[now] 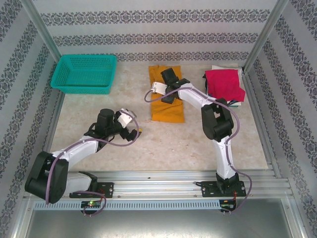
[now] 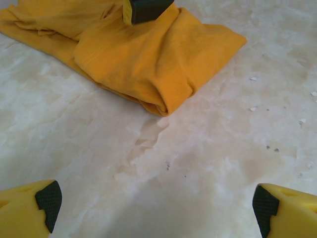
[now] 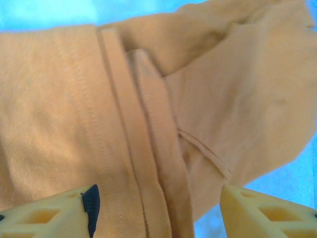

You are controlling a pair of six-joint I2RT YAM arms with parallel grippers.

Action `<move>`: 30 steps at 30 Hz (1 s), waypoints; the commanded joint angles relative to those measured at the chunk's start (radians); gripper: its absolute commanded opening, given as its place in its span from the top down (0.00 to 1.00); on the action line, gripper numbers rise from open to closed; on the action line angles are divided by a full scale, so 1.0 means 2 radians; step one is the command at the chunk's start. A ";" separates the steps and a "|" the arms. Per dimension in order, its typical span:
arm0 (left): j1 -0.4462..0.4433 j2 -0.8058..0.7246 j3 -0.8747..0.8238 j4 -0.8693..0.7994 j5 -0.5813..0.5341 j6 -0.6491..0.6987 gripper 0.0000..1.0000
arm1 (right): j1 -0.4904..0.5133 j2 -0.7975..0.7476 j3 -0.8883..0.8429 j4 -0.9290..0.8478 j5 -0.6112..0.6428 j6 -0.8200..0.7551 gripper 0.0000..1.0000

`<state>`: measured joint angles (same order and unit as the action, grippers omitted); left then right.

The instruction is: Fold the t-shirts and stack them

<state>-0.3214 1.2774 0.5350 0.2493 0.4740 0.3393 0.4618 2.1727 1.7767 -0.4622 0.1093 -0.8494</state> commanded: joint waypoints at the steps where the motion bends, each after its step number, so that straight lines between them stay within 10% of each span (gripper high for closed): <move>1: -0.017 0.036 0.039 0.043 -0.027 -0.037 0.00 | -0.009 -0.073 -0.041 0.078 -0.002 0.101 0.34; 15: -0.076 0.296 0.271 0.079 -0.056 -0.352 0.00 | -0.101 -0.096 -0.173 0.136 -0.267 0.621 0.45; 30: -0.104 0.365 0.233 0.096 -0.035 -0.374 0.06 | -0.147 -0.004 -0.101 0.131 -0.271 0.671 0.54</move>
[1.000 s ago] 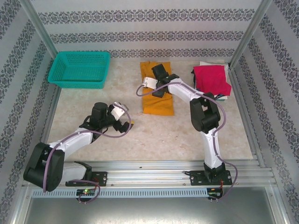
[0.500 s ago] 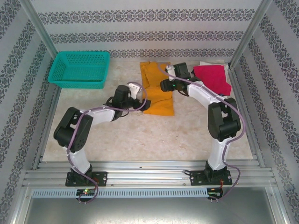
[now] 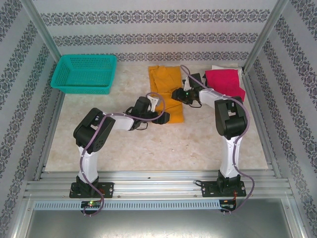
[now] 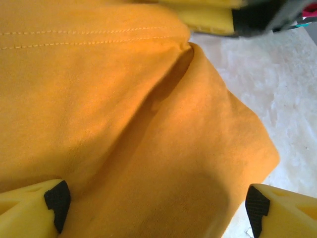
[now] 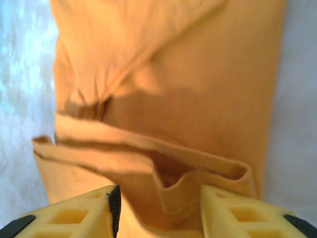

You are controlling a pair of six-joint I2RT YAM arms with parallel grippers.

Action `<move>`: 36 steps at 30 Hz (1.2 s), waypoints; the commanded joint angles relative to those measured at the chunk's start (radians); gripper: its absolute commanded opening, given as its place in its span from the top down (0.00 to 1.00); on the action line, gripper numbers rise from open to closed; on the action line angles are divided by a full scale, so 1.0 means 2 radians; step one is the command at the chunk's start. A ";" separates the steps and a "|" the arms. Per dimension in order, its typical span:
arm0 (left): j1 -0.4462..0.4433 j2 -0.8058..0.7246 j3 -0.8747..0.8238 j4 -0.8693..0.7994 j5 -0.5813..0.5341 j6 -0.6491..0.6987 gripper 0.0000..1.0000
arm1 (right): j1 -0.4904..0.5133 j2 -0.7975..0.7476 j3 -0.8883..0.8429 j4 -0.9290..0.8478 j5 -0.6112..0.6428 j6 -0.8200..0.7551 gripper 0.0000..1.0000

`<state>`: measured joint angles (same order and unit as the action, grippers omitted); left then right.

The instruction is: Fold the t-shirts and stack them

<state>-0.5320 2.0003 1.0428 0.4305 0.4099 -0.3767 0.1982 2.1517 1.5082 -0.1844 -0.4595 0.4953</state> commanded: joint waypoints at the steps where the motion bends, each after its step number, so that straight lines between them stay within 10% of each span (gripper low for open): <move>1: 0.001 0.003 -0.026 0.007 -0.006 -0.015 0.05 | -0.019 0.004 0.038 -0.009 0.015 -0.006 0.54; 13: 0.023 -0.129 -0.097 0.066 -0.034 0.022 0.00 | -0.016 -0.174 -0.114 0.059 -0.006 -0.241 0.35; 19: 0.097 -0.239 -0.165 0.050 -0.035 0.032 0.00 | 0.083 -0.239 -0.168 -0.034 0.041 -0.474 0.27; 26: 0.131 -0.364 -0.203 -0.058 -0.044 0.191 0.00 | 0.216 -0.184 -0.142 -0.133 0.186 -0.670 0.27; 36: 0.131 -0.510 -0.268 -0.118 -0.090 0.265 0.00 | 0.212 -0.113 -0.093 -0.167 0.197 -0.698 0.34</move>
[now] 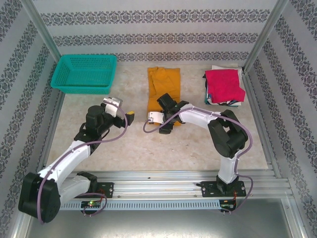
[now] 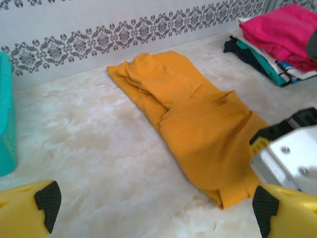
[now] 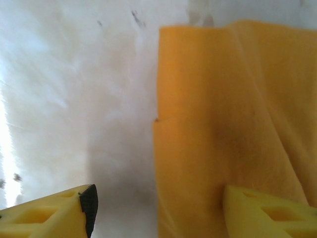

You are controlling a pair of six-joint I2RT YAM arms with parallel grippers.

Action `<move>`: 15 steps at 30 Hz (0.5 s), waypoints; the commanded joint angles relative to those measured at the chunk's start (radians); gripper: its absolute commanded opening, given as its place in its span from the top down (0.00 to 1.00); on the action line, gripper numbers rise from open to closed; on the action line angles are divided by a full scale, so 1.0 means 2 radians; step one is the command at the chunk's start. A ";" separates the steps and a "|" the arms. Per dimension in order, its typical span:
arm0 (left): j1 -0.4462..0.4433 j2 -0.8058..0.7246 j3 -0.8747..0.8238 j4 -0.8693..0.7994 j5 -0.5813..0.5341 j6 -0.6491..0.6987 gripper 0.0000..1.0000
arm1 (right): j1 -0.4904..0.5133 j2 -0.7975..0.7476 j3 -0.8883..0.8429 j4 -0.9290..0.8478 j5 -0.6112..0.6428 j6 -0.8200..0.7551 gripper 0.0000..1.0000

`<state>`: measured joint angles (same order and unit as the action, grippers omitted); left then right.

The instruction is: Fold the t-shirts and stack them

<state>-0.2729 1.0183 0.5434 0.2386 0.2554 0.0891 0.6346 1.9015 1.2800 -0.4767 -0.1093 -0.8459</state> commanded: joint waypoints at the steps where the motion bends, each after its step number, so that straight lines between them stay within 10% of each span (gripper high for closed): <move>1: 0.001 -0.025 -0.023 -0.021 -0.012 0.031 0.00 | -0.010 0.017 0.024 -0.020 0.024 -0.029 0.35; 15: 0.001 0.024 -0.016 0.002 -0.002 0.034 0.00 | -0.015 0.060 0.039 -0.013 0.032 -0.024 0.41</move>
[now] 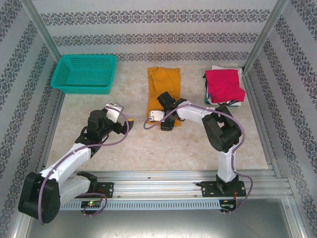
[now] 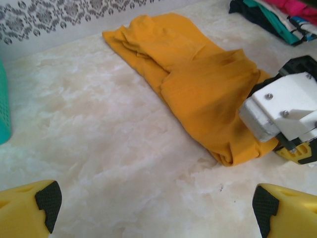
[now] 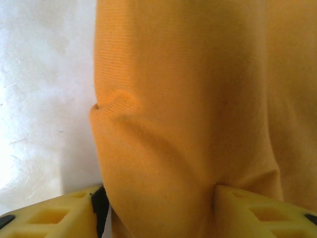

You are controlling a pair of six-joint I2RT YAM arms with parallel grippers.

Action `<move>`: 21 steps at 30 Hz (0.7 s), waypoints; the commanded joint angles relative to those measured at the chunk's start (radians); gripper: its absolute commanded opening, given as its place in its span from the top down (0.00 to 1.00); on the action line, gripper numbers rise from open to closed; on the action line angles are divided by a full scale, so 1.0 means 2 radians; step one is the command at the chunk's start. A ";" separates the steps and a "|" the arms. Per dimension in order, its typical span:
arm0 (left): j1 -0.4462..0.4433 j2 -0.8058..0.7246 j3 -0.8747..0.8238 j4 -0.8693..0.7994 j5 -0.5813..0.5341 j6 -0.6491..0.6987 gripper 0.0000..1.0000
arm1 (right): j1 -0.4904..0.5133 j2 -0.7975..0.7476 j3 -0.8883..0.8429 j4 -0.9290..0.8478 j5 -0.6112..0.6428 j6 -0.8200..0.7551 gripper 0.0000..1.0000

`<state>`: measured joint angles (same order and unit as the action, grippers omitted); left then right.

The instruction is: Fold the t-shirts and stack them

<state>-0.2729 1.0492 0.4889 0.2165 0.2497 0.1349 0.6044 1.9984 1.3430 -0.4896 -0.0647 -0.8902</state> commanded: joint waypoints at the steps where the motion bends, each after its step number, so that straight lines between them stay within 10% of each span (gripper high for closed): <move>1: 0.001 0.012 0.012 0.015 0.004 0.009 0.00 | 0.000 0.014 0.007 -0.005 0.012 0.000 0.42; 9: 0.001 0.025 0.001 0.041 0.003 -0.002 0.00 | 0.002 0.003 0.002 -0.018 0.010 0.013 0.98; 21: -0.019 0.253 0.129 0.063 -0.008 -0.195 0.00 | 0.031 -0.144 -0.089 -0.060 -0.068 0.083 1.00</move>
<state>-0.2813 1.4879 0.7059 0.2852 0.2127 -0.1154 0.6426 1.7710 1.2114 -0.5568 -0.1326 -0.7887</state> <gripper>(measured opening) 0.999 0.052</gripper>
